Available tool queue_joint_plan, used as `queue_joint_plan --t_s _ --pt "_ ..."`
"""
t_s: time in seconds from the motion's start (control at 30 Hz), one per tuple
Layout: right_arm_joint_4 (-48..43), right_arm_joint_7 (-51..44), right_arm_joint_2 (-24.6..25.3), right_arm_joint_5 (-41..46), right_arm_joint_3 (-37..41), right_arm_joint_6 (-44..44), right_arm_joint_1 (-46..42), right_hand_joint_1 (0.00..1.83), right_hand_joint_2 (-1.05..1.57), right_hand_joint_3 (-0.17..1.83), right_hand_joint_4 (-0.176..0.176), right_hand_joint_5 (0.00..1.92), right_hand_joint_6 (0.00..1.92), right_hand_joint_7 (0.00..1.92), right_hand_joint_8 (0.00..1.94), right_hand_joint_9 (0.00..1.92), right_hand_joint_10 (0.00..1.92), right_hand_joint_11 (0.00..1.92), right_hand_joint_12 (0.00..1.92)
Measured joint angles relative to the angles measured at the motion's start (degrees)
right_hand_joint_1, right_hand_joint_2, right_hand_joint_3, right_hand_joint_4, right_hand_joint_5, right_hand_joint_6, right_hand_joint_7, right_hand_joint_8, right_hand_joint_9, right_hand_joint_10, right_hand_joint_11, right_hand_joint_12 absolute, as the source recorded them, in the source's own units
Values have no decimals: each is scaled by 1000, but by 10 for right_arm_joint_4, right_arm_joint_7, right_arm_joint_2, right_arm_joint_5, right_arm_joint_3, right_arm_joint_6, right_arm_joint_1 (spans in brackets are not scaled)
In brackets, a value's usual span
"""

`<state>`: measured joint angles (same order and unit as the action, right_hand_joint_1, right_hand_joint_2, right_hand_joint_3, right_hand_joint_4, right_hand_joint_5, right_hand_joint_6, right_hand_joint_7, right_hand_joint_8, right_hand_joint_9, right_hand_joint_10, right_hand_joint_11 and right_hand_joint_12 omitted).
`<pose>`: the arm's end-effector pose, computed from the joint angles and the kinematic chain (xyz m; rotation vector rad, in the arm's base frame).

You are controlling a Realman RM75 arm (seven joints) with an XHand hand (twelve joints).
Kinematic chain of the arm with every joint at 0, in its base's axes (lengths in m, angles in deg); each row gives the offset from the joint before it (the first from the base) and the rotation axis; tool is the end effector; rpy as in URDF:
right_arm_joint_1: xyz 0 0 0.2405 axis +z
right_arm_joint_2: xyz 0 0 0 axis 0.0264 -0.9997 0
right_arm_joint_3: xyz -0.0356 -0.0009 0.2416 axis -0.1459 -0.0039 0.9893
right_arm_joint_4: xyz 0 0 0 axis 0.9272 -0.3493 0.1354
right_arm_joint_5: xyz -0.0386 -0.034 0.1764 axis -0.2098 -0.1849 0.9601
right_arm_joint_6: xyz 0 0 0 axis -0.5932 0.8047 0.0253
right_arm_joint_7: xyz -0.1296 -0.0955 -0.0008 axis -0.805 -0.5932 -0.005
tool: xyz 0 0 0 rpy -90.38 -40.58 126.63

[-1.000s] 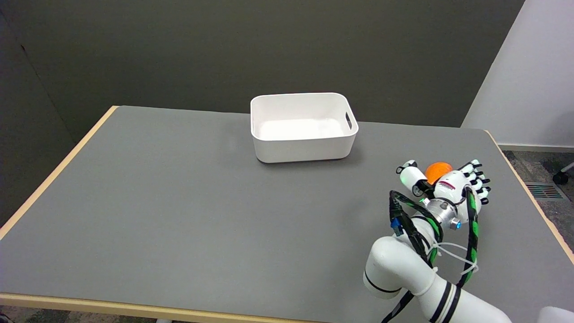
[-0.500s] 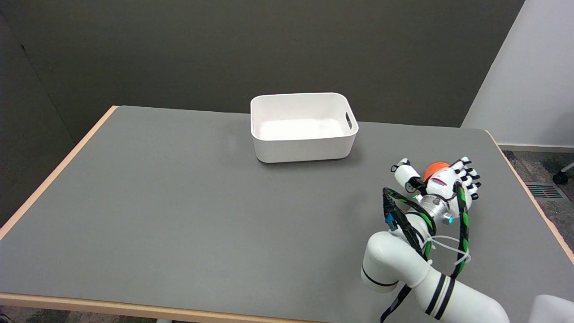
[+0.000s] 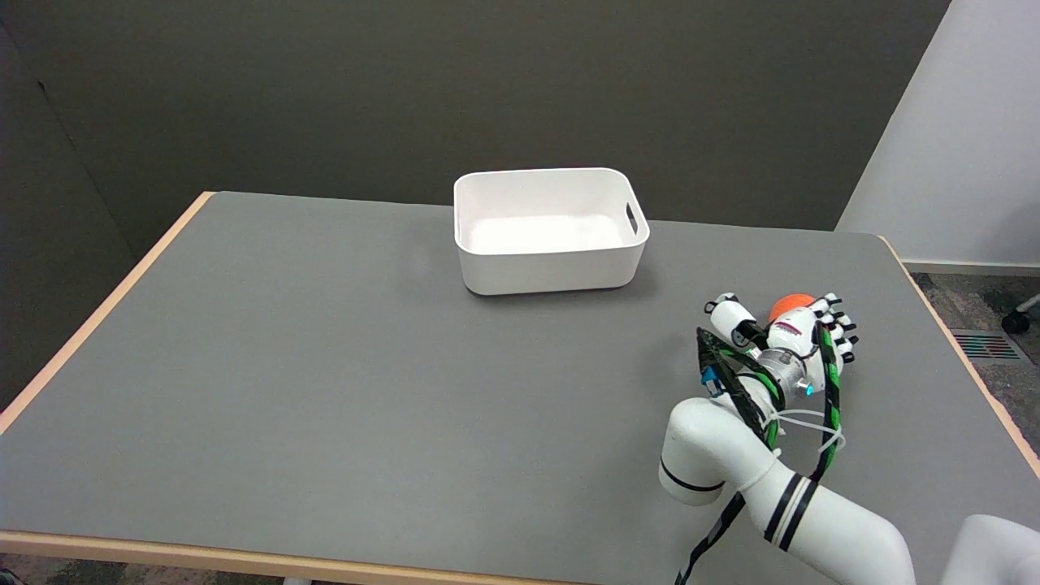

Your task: Pick up mango.

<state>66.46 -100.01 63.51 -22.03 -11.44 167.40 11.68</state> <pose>-0.2874 -0.2725 0.3820 0.3183 -0.2739 0.4811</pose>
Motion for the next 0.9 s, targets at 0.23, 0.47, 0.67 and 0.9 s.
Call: queue_joint_plan --t_s 0.23,0.47,0.67,0.9 --pt "-14 4 0 12 11 -12 0 574 659 893 -176 5 97 -1 56 -1 44 -1 749" --pt "-24 7 -1 18 16 -19 -1 502 651 887 -176 21 154 -1 124 -1 77 -1 861" --pt "-29 8 -2 17 18 -27 0 472 652 891 -176 24 165 -1 153 -1 106 -1 870" --pt "-27 8 -4 -8 19 -41 5 456 643 886 -176 24 167 -1 159 -1 112 -1 867"
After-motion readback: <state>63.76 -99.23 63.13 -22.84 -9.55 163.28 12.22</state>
